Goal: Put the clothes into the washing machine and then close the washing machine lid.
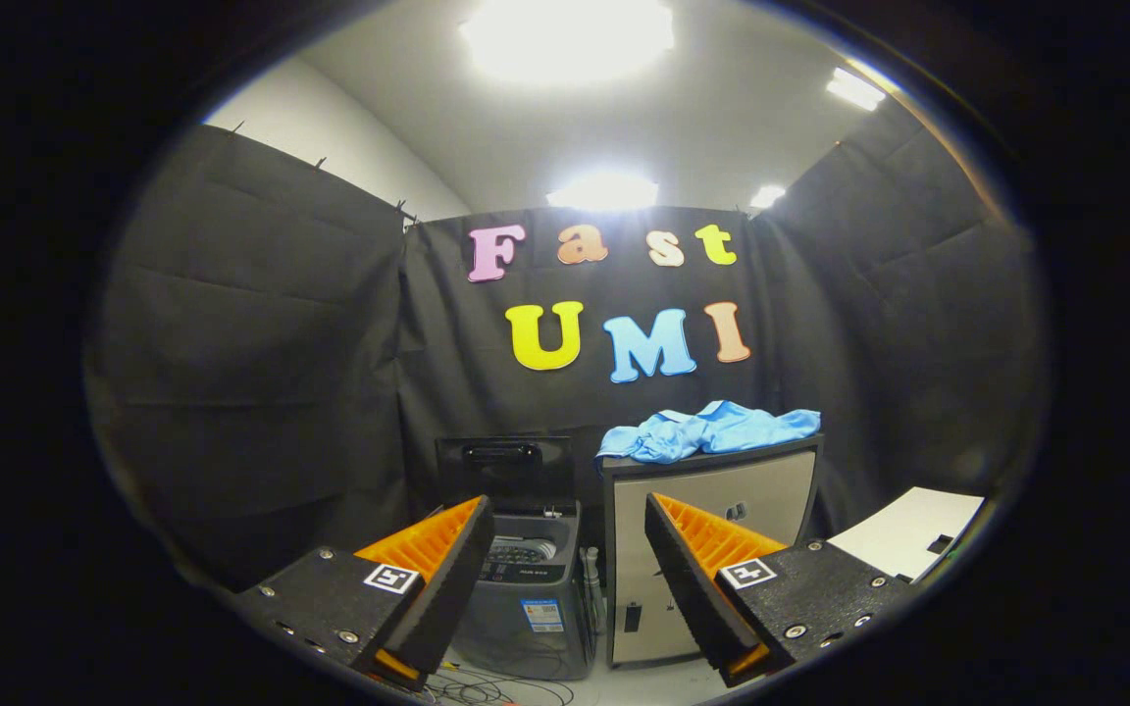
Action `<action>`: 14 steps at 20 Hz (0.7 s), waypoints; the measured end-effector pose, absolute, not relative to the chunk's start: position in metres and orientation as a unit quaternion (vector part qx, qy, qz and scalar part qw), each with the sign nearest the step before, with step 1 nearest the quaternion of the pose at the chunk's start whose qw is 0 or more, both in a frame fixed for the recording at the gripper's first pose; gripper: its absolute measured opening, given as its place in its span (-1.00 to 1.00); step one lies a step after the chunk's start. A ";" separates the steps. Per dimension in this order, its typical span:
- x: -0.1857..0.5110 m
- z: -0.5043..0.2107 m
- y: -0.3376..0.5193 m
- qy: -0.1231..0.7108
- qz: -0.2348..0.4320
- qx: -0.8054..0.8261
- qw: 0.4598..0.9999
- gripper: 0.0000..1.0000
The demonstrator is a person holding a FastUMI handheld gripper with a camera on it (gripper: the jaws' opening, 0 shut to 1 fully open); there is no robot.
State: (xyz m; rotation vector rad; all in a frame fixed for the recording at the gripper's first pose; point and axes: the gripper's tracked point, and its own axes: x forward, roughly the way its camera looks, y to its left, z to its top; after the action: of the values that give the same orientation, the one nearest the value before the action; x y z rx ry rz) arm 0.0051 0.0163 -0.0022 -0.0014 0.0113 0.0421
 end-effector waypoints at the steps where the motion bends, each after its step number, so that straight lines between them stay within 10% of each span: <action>1: 0.006 -0.002 0.015 0.005 0.020 0.002 1.000 0.91; 14: 0.018 -0.003 0.011 0.006 0.020 0.017 1.000 0.91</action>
State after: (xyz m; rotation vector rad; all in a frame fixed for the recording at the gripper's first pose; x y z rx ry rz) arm 0.0184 0.0109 -0.0025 0.0334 0.0119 0.0391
